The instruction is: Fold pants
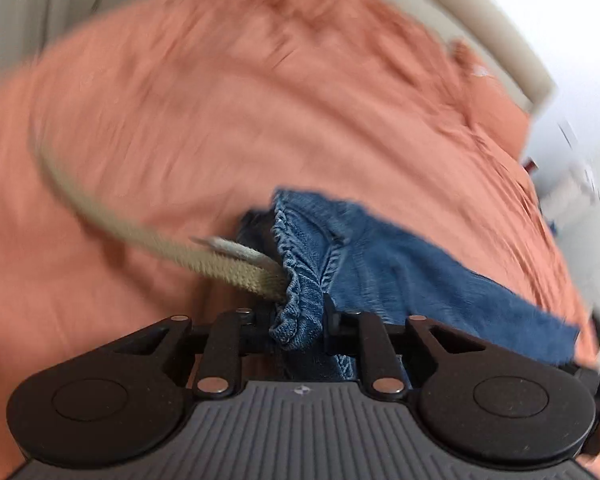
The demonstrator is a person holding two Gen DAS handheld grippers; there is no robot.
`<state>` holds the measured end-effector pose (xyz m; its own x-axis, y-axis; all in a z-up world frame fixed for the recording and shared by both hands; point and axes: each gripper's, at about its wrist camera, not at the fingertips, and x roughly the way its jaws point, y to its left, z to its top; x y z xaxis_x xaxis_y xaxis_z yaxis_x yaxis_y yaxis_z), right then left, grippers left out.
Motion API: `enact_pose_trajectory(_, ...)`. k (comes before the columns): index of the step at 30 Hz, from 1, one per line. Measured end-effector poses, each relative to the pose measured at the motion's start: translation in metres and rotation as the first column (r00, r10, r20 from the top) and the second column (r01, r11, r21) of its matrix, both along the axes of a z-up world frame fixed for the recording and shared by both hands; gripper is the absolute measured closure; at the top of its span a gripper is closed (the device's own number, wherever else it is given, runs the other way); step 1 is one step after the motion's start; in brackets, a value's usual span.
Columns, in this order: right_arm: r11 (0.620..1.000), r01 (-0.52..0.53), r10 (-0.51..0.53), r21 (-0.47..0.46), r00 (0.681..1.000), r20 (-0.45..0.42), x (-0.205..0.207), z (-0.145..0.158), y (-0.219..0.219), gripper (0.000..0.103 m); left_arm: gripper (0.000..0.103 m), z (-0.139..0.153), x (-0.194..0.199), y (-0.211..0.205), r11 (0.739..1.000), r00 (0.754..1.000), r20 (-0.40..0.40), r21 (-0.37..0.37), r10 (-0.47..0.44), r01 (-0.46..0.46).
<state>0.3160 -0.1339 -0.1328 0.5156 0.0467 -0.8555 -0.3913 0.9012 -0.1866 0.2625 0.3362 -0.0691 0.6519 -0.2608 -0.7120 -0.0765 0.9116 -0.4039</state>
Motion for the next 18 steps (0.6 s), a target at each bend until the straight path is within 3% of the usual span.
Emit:
enact_pose_trajectory(3,1.000,-0.003,0.003,0.005,1.000,-0.002,0.002,-0.002,-0.002,0.030,0.084,0.038,-0.007,-0.032,0.982,0.995,0.054,0.172,-0.084,0.074)
enact_pose_trajectory(5,1.000,-0.003,0.003,0.010,1.000,-0.001,0.003,-0.003,-0.004,0.030,0.084,0.046,-0.004,-0.049,0.952,0.991,0.046,0.288,-0.126,0.108)
enact_pose_trajectory(8,1.000,0.004,-0.004,0.021,1.000,0.004,0.003,-0.003,-0.007,0.030,0.084,0.017,0.011,-0.047,0.916,0.993,-0.066,0.384,-0.098,0.116)
enact_pose_trajectory(10,1.000,0.010,-0.010,0.024,1.000,0.012,0.002,-0.002,-0.009,0.030,0.084,-0.018,0.026,-0.040,0.913,0.983,-0.171,0.387,-0.066,0.129)
enact_pose_trajectory(12,1.000,0.015,-0.016,0.021,1.000,0.019,0.001,-0.001,-0.014,0.030,0.084,-0.043,0.027,-0.034,0.914,0.971,-0.228,0.378,-0.065,0.150)
enact_pose_trajectory(15,0.999,0.038,-0.038,0.025,0.999,0.024,0.002,0.002,-0.030,0.030,0.080,-0.051,0.028,-0.033,0.920,0.969,-0.242,0.367,-0.050,0.139)
enact_pose_trajectory(18,0.994,0.096,-0.097,0.043,0.995,0.027,0.005,0.009,-0.055,0.030,0.058,-0.040,0.030,-0.036,0.907,0.965,-0.260,0.398,-0.031,0.136)
